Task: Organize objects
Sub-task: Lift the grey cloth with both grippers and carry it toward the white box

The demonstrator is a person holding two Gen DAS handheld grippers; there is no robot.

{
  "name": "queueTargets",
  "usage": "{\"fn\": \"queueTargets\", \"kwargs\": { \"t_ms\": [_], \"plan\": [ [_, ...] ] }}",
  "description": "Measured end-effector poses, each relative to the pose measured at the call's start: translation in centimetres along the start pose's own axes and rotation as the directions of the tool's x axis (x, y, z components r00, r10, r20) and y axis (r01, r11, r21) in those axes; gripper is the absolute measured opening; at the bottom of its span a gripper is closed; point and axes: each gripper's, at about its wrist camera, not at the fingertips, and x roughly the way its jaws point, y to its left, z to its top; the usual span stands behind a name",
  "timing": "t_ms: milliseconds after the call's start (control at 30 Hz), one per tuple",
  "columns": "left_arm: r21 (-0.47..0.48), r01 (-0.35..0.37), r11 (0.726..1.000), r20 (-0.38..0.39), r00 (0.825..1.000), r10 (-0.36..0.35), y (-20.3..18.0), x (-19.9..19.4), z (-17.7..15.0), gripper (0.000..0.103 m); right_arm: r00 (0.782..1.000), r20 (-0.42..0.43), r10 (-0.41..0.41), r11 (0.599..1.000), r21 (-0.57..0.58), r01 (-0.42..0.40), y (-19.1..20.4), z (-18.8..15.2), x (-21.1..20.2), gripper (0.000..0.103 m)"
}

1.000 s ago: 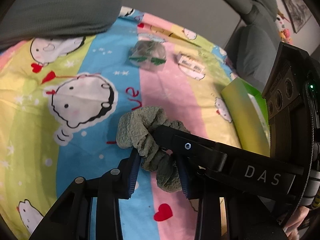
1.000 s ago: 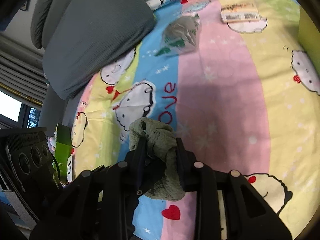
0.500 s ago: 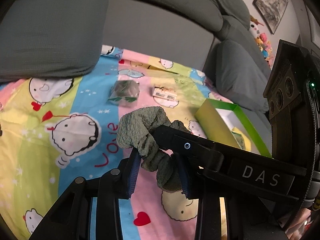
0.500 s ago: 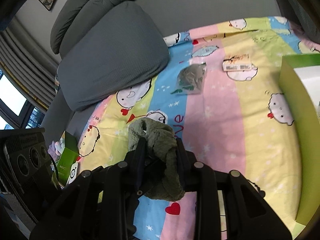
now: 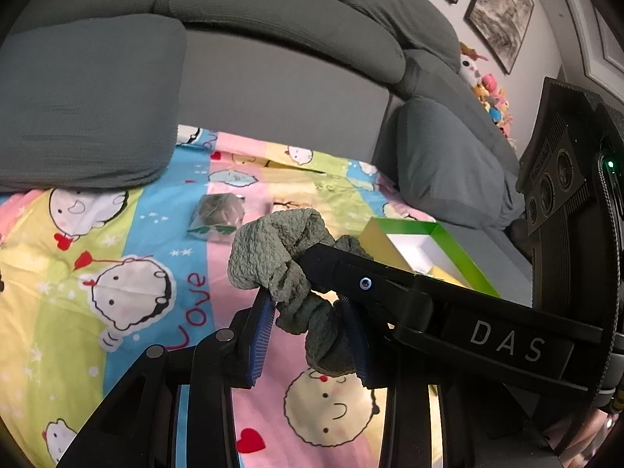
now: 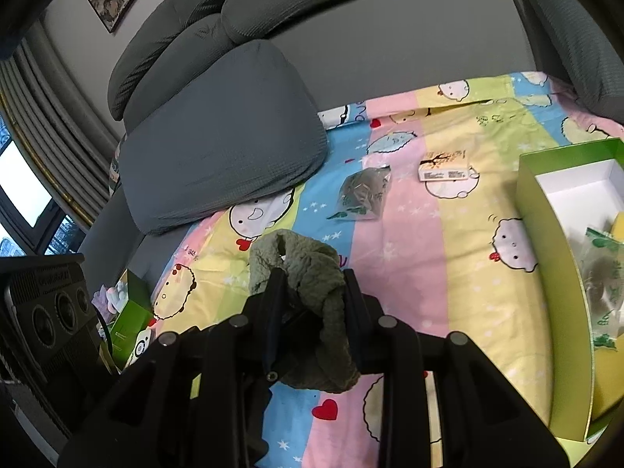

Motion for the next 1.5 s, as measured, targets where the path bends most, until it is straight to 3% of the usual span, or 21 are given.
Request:
{"fn": "queueTargets", "kwargs": {
  "t_ms": [633, 1500],
  "plan": [
    [0.052, 0.013, 0.999, 0.059, 0.998, -0.016, -3.0, -0.8, 0.4, 0.036, 0.996, 0.086, -0.019, 1.000, 0.010, 0.018, -0.4, 0.2, -3.2, 0.030],
    [0.081, 0.050, 0.995, 0.052, 0.997, -0.055, -5.5, 0.2, 0.6, 0.036, 0.990, 0.125, -0.063, 0.997, 0.048, 0.058, -2.2, 0.3, -5.5, 0.031]
  ]
}}
